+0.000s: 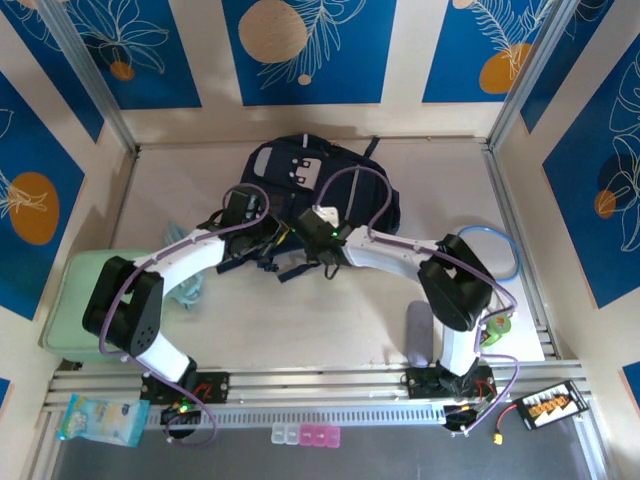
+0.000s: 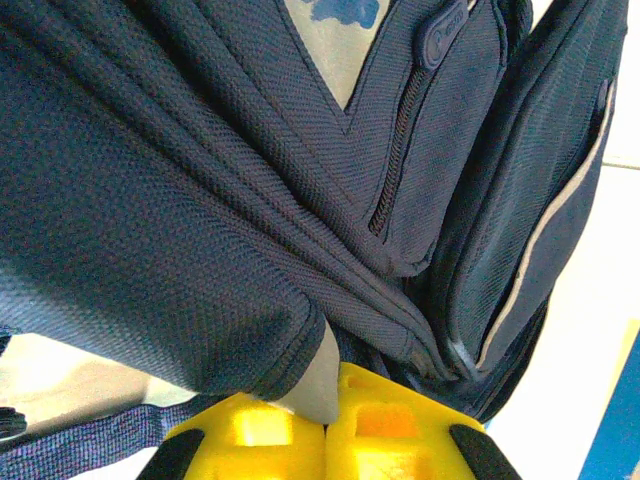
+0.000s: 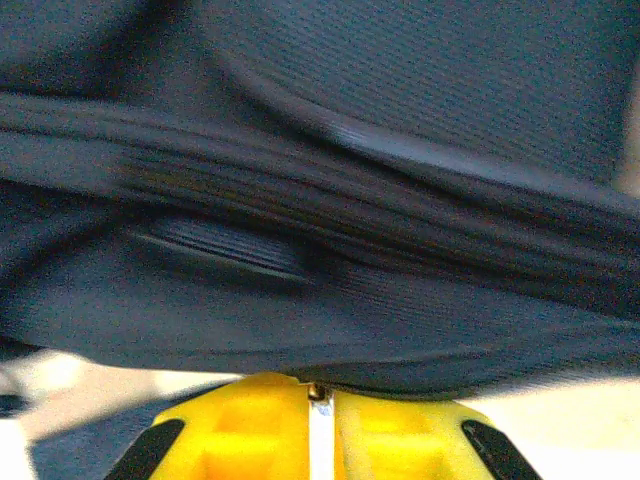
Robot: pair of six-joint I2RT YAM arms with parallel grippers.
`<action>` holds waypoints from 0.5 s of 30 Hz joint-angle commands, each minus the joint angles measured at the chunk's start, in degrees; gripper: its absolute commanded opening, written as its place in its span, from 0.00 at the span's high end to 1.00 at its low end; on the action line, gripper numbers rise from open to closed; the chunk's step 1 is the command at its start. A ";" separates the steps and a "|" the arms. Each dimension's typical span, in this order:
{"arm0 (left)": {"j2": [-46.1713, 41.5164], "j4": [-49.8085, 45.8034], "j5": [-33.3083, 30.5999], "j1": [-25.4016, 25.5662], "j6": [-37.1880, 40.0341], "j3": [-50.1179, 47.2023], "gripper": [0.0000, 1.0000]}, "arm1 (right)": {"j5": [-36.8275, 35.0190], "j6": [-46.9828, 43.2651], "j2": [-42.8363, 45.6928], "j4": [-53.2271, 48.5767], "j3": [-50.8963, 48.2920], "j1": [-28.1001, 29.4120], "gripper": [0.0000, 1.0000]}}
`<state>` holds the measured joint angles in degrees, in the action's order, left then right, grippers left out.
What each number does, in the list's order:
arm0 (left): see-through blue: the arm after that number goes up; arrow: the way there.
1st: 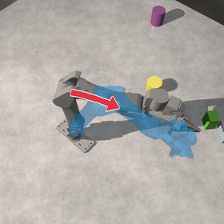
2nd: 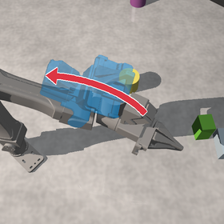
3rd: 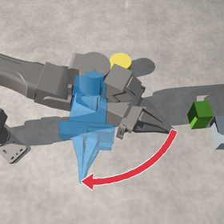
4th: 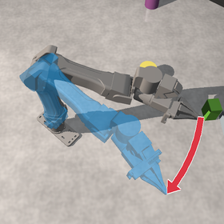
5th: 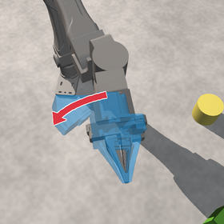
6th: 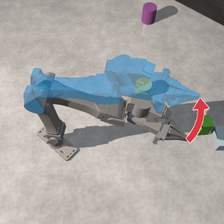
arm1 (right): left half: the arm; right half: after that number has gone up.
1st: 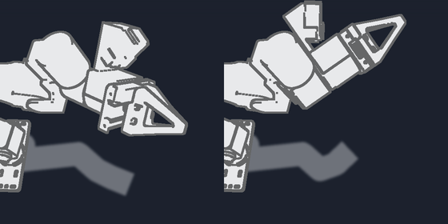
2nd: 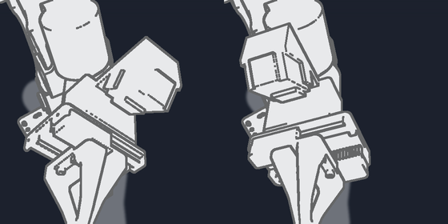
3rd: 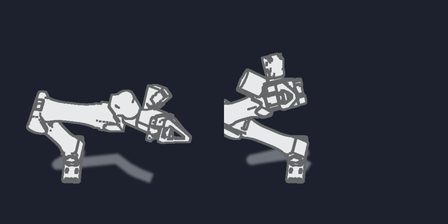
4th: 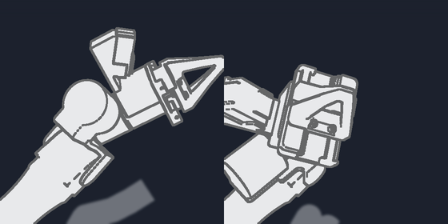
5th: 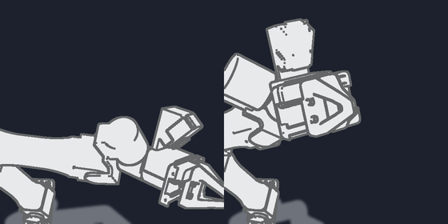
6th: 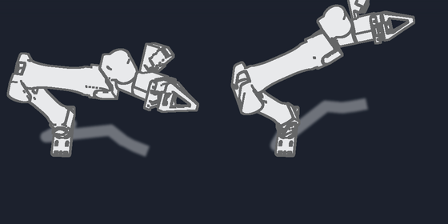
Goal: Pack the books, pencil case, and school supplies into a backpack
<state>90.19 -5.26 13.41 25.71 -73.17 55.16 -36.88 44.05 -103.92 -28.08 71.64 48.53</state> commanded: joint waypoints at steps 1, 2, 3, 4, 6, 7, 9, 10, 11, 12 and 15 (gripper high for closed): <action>-0.92 1.91 -0.53 -0.97 1.26 1.64 1.00 | -4.86 4.31 4.40 -4.76 -5.55 -3.53 0.87; -0.77 2.00 -0.41 -0.93 1.27 1.77 1.00 | -4.77 4.29 5.32 -4.47 -6.82 -4.13 0.87; -0.72 2.06 -0.32 -1.01 1.37 1.83 1.00 | -4.63 4.00 5.92 -4.01 -7.63 -4.59 0.87; -0.61 2.07 -0.25 -1.02 1.36 1.89 1.00 | -4.01 2.99 6.22 -3.27 -8.29 -5.05 0.86; -0.38 2.14 -0.01 -1.02 1.52 2.19 1.00 | -2.03 -0.51 6.29 -0.89 -8.61 -5.55 0.84; -0.37 2.09 0.19 -1.05 1.58 2.36 1.00 | -0.94 -3.13 6.13 0.72 -8.38 -5.47 0.83; -0.29 2.09 0.30 -1.02 1.63 2.49 1.00 | 1.25 -7.52 5.47 3.13 -7.72 -5.39 0.81; -0.28 2.14 0.35 -1.02 1.72 2.54 1.00 | 1.28 -8.84 5.02 3.65 -7.17 -5.19 0.80; -0.28 2.18 0.47 -1.06 1.71 2.54 1.00 | 0.59 -9.64 4.34 3.82 -6.67 -5.07 0.79; -0.28 2.26 0.49 -1.03 1.80 2.54 1.00 | -0.17 -10.01 3.82 3.78 -6.31 -4.94 0.79; -0.08 2.45 0.95 -1.06 1.83 2.53 1.00 | -2.98 -10.01 2.49 3.05 -5.57 -4.94 0.78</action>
<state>90.19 -5.39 13.41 25.10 -72.97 55.16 -37.41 36.58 -99.70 -25.54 64.53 43.27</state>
